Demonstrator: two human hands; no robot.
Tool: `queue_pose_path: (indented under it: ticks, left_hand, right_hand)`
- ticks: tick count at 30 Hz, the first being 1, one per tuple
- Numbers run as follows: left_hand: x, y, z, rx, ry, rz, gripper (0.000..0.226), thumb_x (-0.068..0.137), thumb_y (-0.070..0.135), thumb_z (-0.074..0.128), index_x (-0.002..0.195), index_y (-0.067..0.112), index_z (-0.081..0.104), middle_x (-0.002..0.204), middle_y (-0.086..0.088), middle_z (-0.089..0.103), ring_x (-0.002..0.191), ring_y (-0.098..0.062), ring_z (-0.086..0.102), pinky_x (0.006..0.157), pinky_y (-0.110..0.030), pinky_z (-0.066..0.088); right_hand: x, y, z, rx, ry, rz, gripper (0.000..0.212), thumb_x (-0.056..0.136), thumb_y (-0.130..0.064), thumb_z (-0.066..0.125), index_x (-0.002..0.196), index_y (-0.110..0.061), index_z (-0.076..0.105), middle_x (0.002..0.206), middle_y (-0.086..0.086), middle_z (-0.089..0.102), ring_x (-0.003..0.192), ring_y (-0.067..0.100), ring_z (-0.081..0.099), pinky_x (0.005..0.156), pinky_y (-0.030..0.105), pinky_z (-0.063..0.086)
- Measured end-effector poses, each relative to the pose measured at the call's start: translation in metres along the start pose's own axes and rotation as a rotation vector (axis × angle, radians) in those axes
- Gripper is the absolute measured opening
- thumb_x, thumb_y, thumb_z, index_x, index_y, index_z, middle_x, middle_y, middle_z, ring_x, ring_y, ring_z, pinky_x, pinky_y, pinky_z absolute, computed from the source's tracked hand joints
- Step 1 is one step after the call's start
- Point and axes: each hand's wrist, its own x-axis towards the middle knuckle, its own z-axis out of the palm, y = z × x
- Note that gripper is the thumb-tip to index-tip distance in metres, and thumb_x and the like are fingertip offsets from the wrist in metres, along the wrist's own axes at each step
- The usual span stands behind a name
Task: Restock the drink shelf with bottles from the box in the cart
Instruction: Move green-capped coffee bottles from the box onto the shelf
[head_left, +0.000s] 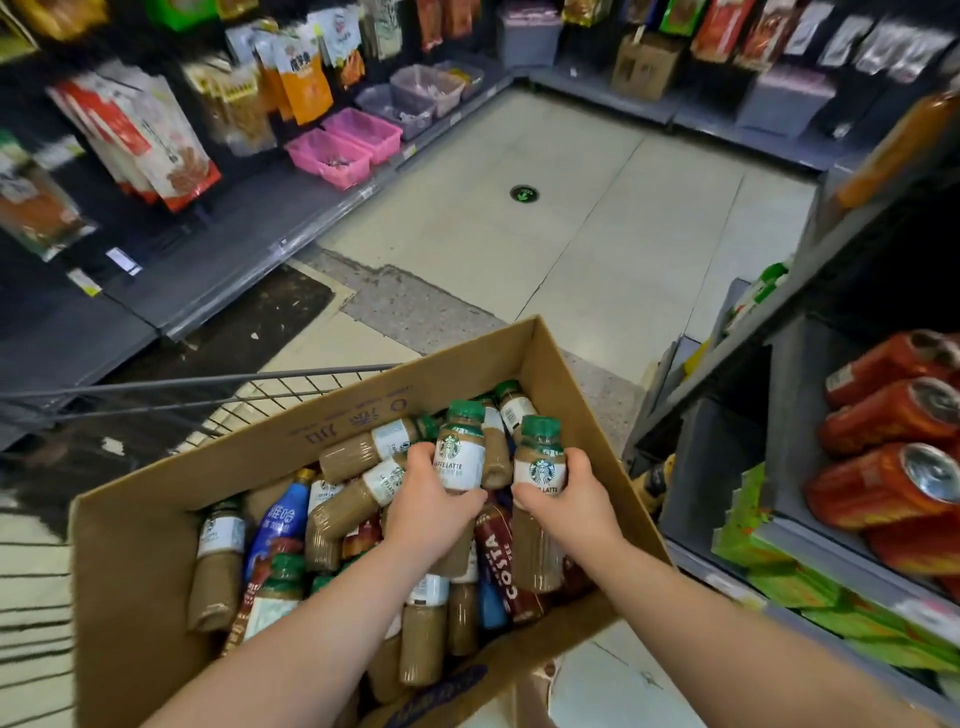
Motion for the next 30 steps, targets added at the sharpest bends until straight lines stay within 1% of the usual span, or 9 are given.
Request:
queue_pose_path:
  ticks: [3,8,10,13,17,21,24,27,30]
  left_hand:
    - [-0.015,0.019,-0.008,0.042,-0.002,0.098,0.067,0.065,0.038,0.075,0.118,0.028,0.034,0.093,0.012,0.053,0.083,-0.013,0.054,0.064,-0.028,0.038]
    - [-0.04,0.047,-0.007,0.069,-0.017,0.216,0.067,0.064,0.038,0.077,0.114,0.03,0.033,0.094,0.011,0.052,0.085,-0.015,0.052,0.069,-0.03,0.042]
    - [-0.051,0.057,-0.003,0.084,-0.038,0.245,0.068,0.065,0.038,0.075,0.117,0.029,0.032,0.104,0.005,0.055,0.093,-0.02,0.056,0.074,-0.033,0.045]
    - [-0.068,0.073,0.007,0.098,-0.049,0.313,0.068,0.067,0.037,0.074,0.12,0.028,0.032,0.106,0.003,0.057,0.093,-0.022,0.057,0.071,-0.032,0.044]
    - [-0.102,0.1,0.033,0.067,-0.076,0.419,0.066,0.067,0.035,0.074,0.117,0.028,0.032,0.105,0.002,0.057,0.095,-0.022,0.056,0.076,-0.035,0.047]
    - [-0.155,0.128,0.082,0.081,-0.102,0.529,0.059,0.067,0.035,0.074,0.109,0.03,0.033,0.1,0.005,0.054,0.094,-0.022,0.055,0.072,-0.032,0.042]
    - [-0.216,0.145,0.135,0.064,-0.175,0.601,0.06,0.065,0.033,0.076,0.109,0.031,0.036,0.095,0.009,0.052,0.089,-0.018,0.054,0.07,-0.028,0.037]
    - [-0.286,0.157,0.193,0.047,-0.302,0.662,0.06,0.065,0.028,0.076,0.105,0.035,0.032,0.095,0.008,0.054,0.085,-0.017,0.053,0.071,-0.028,0.038]
    - [-0.368,0.17,0.255,0.045,-0.442,0.732,0.058,0.066,0.026,0.078,0.108,0.029,0.037,0.1,0.003,0.058,0.09,-0.021,0.056,0.072,-0.03,0.042]
  right_hand:
    - [-0.018,-0.009,-0.013,0.038,0.061,-0.032,0.046,0.067,-0.041,0.073,0.096,-0.034,0.037,0.084,-0.016,0.055,0.075,0.005,0.056,0.068,0.031,0.05]
    - [-0.043,-0.009,-0.042,0.08,0.154,-0.066,0.044,0.068,-0.039,0.072,0.095,-0.035,0.038,0.076,-0.02,0.052,0.066,-0.005,0.05,0.052,0.018,0.038]
    - [-0.054,-0.006,-0.056,0.099,0.181,-0.073,0.045,0.068,-0.039,0.073,0.096,-0.036,0.038,0.077,-0.02,0.052,0.067,-0.005,0.051,0.052,0.018,0.039]
    - [-0.071,0.001,-0.079,0.128,0.233,-0.097,0.045,0.07,-0.038,0.074,0.1,-0.033,0.041,0.08,-0.022,0.052,0.07,-0.005,0.051,0.055,0.02,0.04]
    - [-0.103,0.024,-0.119,0.15,0.317,-0.097,0.044,0.07,-0.04,0.072,0.101,-0.03,0.044,0.084,-0.015,0.056,0.079,0.01,0.058,0.068,0.027,0.045]
    - [-0.154,0.071,-0.172,0.219,0.414,-0.104,0.044,0.07,-0.038,0.074,0.101,-0.03,0.044,0.086,-0.016,0.058,0.08,0.007,0.058,0.068,0.026,0.045]
    - [-0.208,0.128,-0.215,0.279,0.52,-0.064,0.041,0.068,-0.039,0.073,0.097,-0.031,0.045,0.089,-0.015,0.062,0.083,0.009,0.061,0.068,0.028,0.046]
    - [-0.268,0.188,-0.258,0.312,0.629,0.01,0.043,0.068,-0.04,0.072,0.099,-0.033,0.044,0.087,-0.018,0.062,0.077,0.002,0.058,0.06,0.021,0.041]
    - [-0.334,0.251,-0.303,0.318,0.731,0.083,0.049,0.067,-0.042,0.071,0.107,-0.032,0.046,0.089,-0.017,0.064,0.075,0.0,0.058,0.057,0.019,0.039]
